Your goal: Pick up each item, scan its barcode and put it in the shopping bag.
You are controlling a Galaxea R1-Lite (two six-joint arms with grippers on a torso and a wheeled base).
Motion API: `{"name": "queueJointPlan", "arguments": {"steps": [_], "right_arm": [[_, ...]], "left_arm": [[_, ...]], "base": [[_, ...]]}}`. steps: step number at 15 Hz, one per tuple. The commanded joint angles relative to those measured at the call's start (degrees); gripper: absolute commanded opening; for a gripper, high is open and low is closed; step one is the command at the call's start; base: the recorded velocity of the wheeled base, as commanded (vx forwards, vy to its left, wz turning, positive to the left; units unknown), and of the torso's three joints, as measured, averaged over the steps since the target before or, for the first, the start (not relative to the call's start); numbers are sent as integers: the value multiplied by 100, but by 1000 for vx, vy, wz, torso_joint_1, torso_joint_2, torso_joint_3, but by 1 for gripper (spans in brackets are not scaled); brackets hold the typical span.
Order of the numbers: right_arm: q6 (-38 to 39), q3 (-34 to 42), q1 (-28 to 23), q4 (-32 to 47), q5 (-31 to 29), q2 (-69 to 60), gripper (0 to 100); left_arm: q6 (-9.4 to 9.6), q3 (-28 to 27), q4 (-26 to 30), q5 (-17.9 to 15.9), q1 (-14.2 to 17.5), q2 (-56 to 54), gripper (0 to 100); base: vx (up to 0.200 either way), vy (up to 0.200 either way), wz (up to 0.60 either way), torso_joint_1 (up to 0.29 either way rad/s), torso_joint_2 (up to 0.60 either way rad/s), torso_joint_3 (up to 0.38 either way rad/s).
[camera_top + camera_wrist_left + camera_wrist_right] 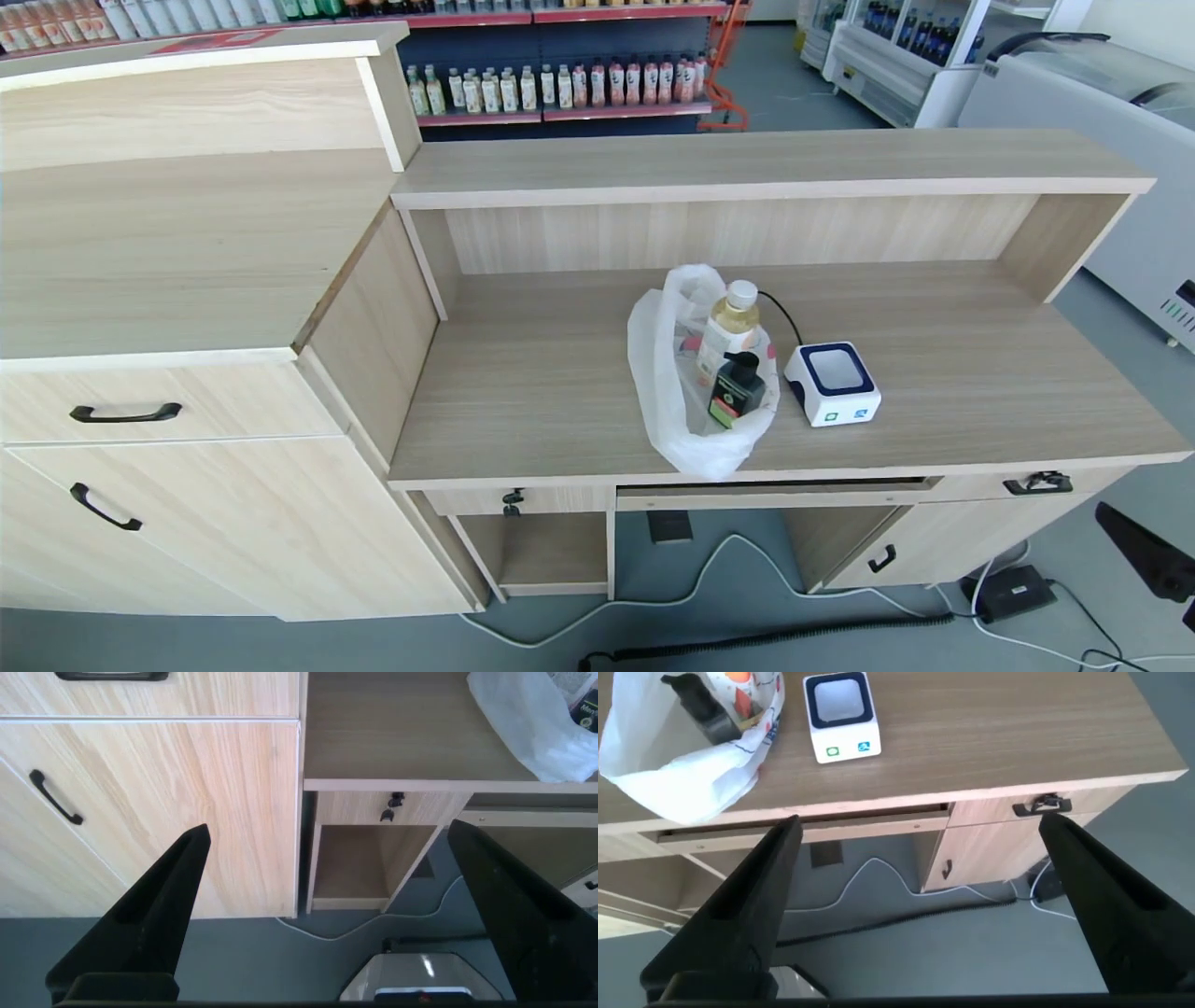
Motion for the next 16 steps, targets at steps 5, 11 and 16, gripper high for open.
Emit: {"name": "queueJointPlan", "arguments": {"steps": [5, 11, 16], "right_arm": [[-139, 0, -1, 452, -5, -459, 100], [-139, 0, 8, 1577, 22, -1470, 100], [133, 0, -1, 1718, -5, -1452, 100]], "left_arm": [[-17, 3, -19, 16, 0, -2, 100], [-26, -6, 16, 7, 0, -2, 100], [53, -6, -1, -2, 0, -2, 100]], "base": [[-40, 0, 0, 0, 0, 0], [0, -33, 0, 0, -1, 1], [0, -200, 0, 6, 6, 0]]}}
